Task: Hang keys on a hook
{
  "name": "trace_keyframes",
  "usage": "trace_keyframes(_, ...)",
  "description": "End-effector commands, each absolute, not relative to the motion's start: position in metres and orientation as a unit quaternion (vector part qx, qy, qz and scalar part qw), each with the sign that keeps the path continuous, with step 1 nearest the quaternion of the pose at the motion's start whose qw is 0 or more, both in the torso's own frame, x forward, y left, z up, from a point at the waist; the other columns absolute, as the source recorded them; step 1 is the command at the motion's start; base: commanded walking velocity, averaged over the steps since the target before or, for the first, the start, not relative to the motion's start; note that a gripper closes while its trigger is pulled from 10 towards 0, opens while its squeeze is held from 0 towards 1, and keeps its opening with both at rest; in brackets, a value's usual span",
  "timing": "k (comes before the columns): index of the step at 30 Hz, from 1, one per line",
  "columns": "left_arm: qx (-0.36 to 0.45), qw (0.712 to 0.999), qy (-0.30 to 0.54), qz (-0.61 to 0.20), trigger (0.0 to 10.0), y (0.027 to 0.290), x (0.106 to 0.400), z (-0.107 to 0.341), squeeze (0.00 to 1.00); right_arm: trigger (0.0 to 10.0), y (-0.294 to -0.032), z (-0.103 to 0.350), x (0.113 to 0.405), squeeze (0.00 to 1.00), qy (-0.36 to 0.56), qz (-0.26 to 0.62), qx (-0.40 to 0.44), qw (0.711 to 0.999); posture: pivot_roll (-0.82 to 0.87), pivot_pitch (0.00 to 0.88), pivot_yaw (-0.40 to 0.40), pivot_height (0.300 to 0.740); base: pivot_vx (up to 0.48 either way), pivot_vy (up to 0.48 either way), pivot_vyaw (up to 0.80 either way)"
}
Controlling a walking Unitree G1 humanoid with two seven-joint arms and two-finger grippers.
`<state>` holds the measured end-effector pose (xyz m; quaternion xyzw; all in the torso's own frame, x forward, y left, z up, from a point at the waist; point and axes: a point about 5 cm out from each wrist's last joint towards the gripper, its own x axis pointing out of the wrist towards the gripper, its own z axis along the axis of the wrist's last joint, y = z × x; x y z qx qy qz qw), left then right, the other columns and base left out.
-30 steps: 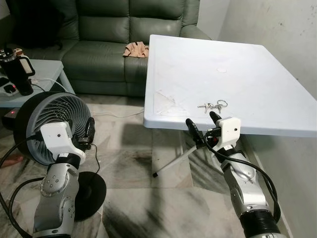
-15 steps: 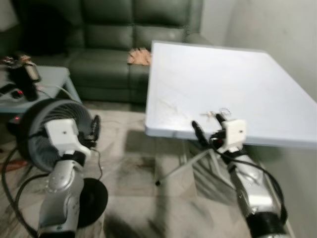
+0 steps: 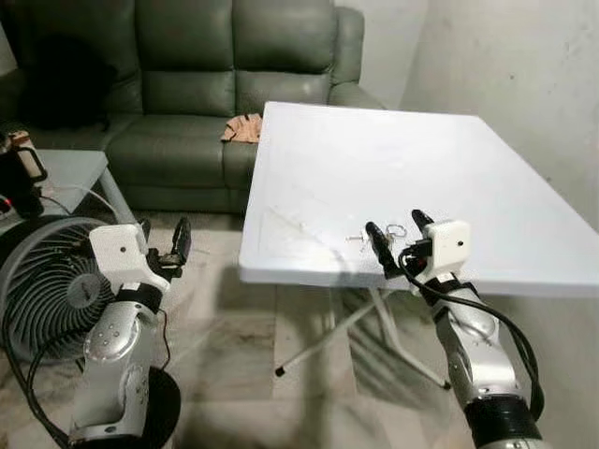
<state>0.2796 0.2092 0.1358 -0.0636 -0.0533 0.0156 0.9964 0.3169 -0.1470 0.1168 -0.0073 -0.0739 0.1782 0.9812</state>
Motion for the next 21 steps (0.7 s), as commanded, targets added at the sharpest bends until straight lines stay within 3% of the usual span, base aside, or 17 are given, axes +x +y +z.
trace_keyframes(1, -0.064, 0.996, -0.059, 0.015, 10.0, 0.208, 0.281, 0.14, 0.0, 10.0, -0.15, 0.122, 0.319, 0.0, -0.081, 0.177, -0.01, 0.981, -0.09, 0.0, -0.044, 0.74, 0.364, 0.0, 0.0)
trace_keyframes(17, -0.063, 0.996, -0.058, 0.017, 10.0, 0.208, 0.28, 0.14, 0.0, 10.0, -0.15, 0.122, 0.319, 0.0, -0.078, 0.178, -0.012, 0.981, -0.09, 0.0, -0.046, 0.74, 0.359, 0.0, 0.0)
trace_keyframes(21, -0.048, 0.997, -0.052, -0.011, 10.0, 0.193, 0.277, 0.136, 0.0, 10.0, -0.152, 0.122, 0.322, 0.0, -0.065, 0.191, -0.049, 0.978, -0.09, 0.0, -0.055, 0.74, 0.0, 0.0, 0.0)
